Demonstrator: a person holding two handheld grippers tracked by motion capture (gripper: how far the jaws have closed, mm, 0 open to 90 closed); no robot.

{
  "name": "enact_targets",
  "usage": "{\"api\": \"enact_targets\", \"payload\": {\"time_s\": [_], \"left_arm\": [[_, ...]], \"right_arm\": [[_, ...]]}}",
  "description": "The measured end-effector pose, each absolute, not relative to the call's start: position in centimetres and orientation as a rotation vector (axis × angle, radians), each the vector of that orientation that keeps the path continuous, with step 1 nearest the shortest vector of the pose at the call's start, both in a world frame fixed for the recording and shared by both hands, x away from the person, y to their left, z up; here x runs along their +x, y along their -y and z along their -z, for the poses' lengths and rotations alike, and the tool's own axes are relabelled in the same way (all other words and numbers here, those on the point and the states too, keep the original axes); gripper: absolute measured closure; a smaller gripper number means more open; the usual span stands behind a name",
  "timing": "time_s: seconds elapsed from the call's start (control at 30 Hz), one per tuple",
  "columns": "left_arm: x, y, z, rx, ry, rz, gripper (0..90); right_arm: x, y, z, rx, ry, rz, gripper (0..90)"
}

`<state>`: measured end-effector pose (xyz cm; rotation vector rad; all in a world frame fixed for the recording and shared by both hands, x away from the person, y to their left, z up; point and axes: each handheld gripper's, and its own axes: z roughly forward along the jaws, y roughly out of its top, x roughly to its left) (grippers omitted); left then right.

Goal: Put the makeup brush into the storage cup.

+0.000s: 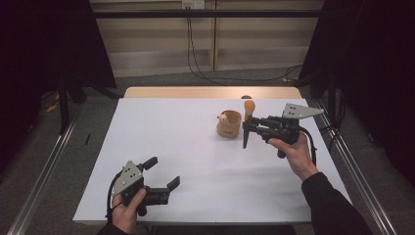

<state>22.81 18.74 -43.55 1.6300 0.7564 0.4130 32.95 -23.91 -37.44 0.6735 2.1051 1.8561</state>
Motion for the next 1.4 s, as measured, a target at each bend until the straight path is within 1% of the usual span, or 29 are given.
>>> {"api": "enact_targets", "payload": {"time_s": [0.03, 0.07, 0.13, 0.23, 0.3, 0.43, 0.47, 0.57, 0.6, 0.93, 1.4], "left_arm": [[22.7, -18.9, 43.6, 1.633, -0.753, -0.413, 1.0], [22.5, -19.4, 43.8, 1.617, -0.762, -0.376, 1.0], [22.3, -19.8, 44.1, 1.616, -0.771, -0.373, 0.5], [22.1, -20.2, 44.3, 1.629, -0.774, -0.382, 0.8], [22.1, -20.1, 44.2, 1.64, -0.76, -0.421, 0.9], [22.2, -20.2, 44.2, 1.637, -0.761, -0.429, 0.7], [22.3, -20.3, 44.3, 1.66, -0.762, -0.444, 0.7], [22.5, -20.4, 44.4, 1.643, -0.782, -0.434, 0.9], [22.5, -20.5, 44.5, 1.66, -0.778, -0.442, 1.1], [22.5, -20.5, 44.5, 1.632, -0.78, -0.421, 1.1], [22.3, -20.7, 44.4, 1.614, -0.793, -0.413, 1.1]], "right_arm": [[33.2, 23.9, 37.2, 0.67, -2.094, -1.848, 73.8], [33.5, 23.8, 37.1, 0.673, -2.089, -1.849, 73.8], [33.8, 23.7, 36.9, 0.668, -2.086, -1.84, 73.8], [34.2, 23.6, 37.0, 0.676, -2.08, -1.838, 73.8], [34.6, 23.3, 37.0, 0.684, -2.074, -1.832, 73.8], [35.4, 22.8, 36.9, 0.691, -2.063, -1.836, 73.8], [35.6, 22.7, 36.9, 0.688, -2.062, -1.838, 73.8], [36.1, 22.0, 36.9, 0.672, -2.067, -1.832, 73.8], [36.5, 21.7, 37.0, 0.68, -2.053, -1.842, 73.8], [38.7, 21.2, 36.8, 0.723, -2.04, -1.794, 73.8], [40.5, 20.6, 35.8, 0.753, -1.994, -1.757, 73.8]]}}
